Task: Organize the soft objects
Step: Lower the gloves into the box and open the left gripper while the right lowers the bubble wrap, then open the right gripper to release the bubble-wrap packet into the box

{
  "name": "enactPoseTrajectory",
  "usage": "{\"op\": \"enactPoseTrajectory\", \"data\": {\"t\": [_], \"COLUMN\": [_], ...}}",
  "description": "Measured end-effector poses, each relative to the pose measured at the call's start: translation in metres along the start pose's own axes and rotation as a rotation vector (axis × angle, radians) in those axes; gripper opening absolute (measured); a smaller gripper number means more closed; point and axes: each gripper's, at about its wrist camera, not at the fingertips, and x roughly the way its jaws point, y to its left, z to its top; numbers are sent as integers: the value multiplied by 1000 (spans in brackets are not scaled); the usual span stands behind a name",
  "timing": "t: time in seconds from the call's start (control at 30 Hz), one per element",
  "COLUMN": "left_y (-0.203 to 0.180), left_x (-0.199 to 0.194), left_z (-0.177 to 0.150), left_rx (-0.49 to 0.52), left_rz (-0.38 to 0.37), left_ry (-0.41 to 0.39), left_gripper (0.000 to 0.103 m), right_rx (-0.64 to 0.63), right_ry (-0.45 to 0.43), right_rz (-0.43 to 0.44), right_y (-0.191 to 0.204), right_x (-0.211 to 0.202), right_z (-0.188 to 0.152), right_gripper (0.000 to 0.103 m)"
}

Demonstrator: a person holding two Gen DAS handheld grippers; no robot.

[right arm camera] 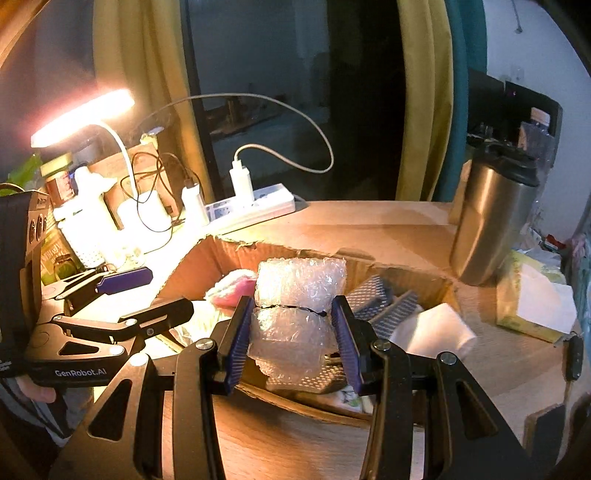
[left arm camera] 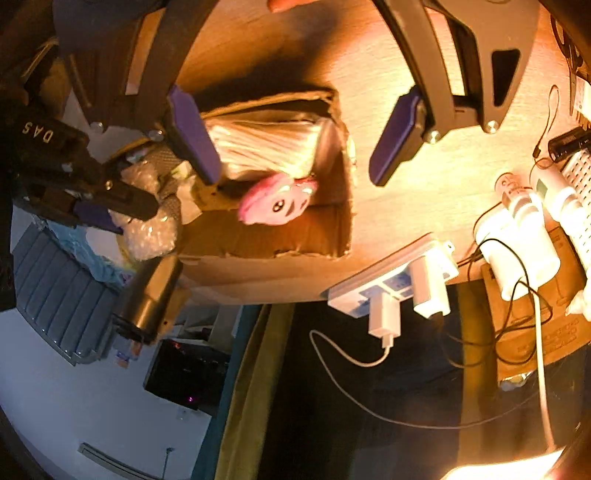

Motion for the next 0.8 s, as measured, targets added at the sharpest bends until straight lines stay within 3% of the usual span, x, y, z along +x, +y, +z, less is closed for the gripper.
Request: {"op": "enactPoseTrajectory", "data": {"t": [0.37, 0.57, 0.8], "left_y": [13, 21, 27], "left_x": [32, 41, 44], "left_z": [-11, -14, -15], "left_rx": [-21, -56, -83], "left_rz": [11, 2, -5], "left_ry": [75, 83, 84], "left_gripper": [84, 97, 98], "right_rx": [14, 24, 30], "right_ry": [93, 118, 128], "right_rz": [15, 27, 24], "right_y": [2, 0, 0], "right_x": [51, 67, 72], "right_z": [-8, -12, -12], "right_gripper": [46, 46, 46]}}
